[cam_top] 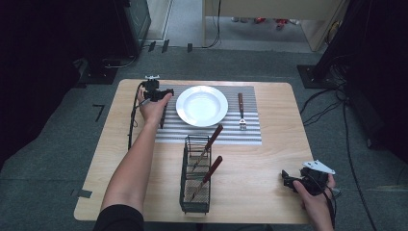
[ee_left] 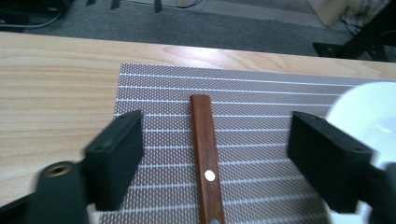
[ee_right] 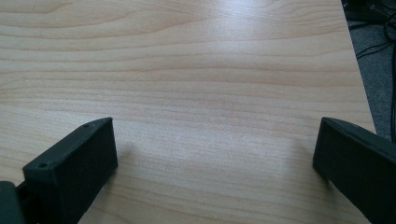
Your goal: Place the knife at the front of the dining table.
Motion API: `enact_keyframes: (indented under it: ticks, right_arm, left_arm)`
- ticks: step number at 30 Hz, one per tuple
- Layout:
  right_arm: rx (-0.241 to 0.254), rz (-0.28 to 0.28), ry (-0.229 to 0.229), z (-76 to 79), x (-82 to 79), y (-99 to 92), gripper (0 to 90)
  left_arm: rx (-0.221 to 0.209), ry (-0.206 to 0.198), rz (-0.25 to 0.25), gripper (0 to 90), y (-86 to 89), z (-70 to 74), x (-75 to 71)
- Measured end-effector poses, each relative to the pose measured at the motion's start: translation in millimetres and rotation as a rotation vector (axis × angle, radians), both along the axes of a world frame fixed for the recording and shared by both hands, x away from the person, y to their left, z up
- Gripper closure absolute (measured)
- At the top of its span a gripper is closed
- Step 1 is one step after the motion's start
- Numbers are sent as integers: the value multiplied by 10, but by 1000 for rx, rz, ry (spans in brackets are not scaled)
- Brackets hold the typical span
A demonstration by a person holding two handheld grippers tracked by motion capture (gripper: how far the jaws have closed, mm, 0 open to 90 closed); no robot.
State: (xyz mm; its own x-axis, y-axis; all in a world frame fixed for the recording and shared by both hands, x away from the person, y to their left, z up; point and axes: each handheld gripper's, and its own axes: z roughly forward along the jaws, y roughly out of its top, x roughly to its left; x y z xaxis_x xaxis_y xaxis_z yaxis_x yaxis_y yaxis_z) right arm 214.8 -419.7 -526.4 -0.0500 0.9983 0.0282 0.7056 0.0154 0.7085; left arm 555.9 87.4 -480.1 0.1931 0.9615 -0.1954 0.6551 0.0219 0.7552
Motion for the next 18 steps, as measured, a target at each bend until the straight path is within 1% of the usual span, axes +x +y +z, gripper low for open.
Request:
enact_keyframes:
  ticks: [2, 3, 4, 5, 8, 10, 12, 14, 17, 18]
  right_arm:
    - [0, 0, 0, 0, 0, 0, 0]
    - [0, 0, 0, 0, 0, 0, 0]
    - [0, 0, 0, 0, 0, 0, 0]
    - [0, 0, 0, 0, 0, 0, 0]
    - [0, -1, 0, 0, 0, 1, 0]
    - [0, -1, 0, 0, 0, 1, 0]
    - [0, 0, 0, 0, 0, 1, 0]
    - [0, -1, 0, 0, 2, 2, 0]
    - [-1, -1, -1, 0, 6, 4, 0]
    - [-1, -1, -1, 0, 6, 4, 0]
  left_arm:
    - [-10, -10, -21, 114, 32, 69, -62]
    - [-22, -16, -29, 106, 46, 105, -100]
    - [-23, -23, -35, 100, 67, 142, -145]
    - [-25, -32, -35, 100, 82, 174, -189]
    - [-43, -44, -67, 100, 135, 255, -317]
    - [-40, -50, -84, 100, 163, 305, -418]
    - [-32, -63, -88, 100, 185, 340, -498]
    - [-39, -82, -94, 100, 214, 375, -587]
    - [-47, -97, -102, 100, 250, 422, -720]
    - [-40, -104, -107, 100, 258, 442, -778]
